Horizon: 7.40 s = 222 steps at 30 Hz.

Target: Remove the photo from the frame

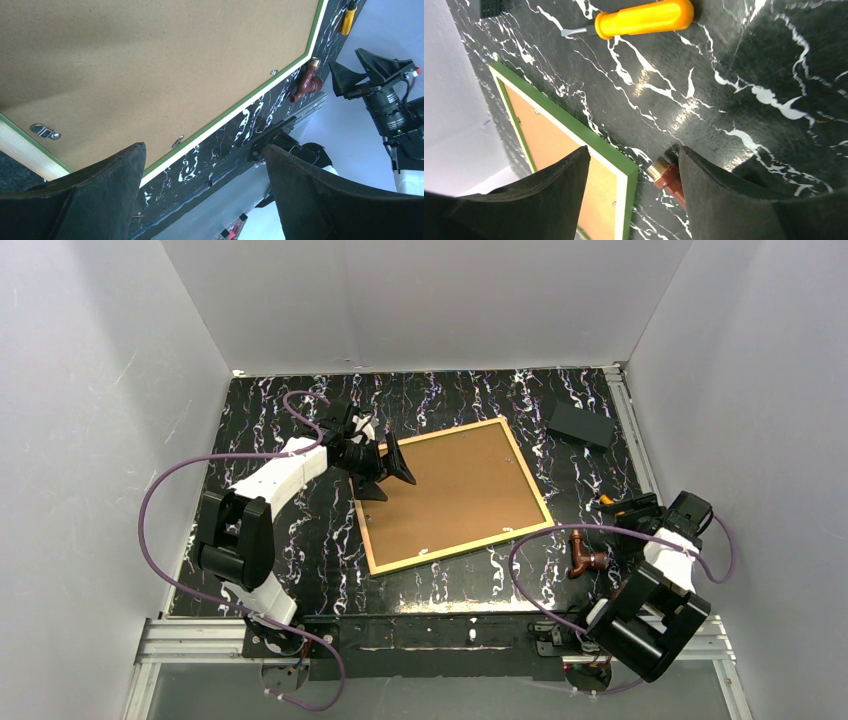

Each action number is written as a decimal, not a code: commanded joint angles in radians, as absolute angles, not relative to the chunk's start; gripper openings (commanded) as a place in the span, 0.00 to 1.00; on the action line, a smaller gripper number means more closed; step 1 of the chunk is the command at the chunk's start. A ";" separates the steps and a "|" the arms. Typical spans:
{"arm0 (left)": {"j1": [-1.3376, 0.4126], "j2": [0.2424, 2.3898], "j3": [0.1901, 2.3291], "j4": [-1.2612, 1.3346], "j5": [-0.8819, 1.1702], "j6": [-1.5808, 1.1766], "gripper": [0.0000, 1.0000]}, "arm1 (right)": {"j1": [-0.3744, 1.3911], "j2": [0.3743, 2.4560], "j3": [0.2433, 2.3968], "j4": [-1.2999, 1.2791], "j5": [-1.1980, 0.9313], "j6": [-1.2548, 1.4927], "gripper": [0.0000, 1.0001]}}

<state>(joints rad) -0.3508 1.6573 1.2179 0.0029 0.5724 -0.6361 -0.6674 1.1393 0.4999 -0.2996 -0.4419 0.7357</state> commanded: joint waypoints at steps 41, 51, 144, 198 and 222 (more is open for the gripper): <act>-0.176 1.301 1.067 -0.519 0.375 -0.692 0.98 | 1.089 1.602 1.180 -0.536 -0.007 -0.288 0.56; -0.167 1.275 0.944 -0.398 0.462 -0.764 0.98 | 1.116 1.581 1.064 -0.507 -0.014 -0.289 0.63; -0.273 1.070 0.439 0.489 0.299 -1.382 0.49 | 1.080 1.656 1.301 -0.331 0.039 0.077 0.01; -0.251 1.053 1.176 -0.333 0.226 -0.924 0.98 | 1.431 1.739 1.373 -0.605 1.175 -0.196 0.03; -0.299 1.020 1.856 -0.798 -0.372 -0.348 0.98 | 1.292 1.800 2.165 -0.984 0.478 -0.107 0.01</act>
<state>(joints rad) -0.2787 1.0325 1.8221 -0.7158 -0.2935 -0.3988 1.3663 1.7977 2.0987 -1.0103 0.5777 -0.1452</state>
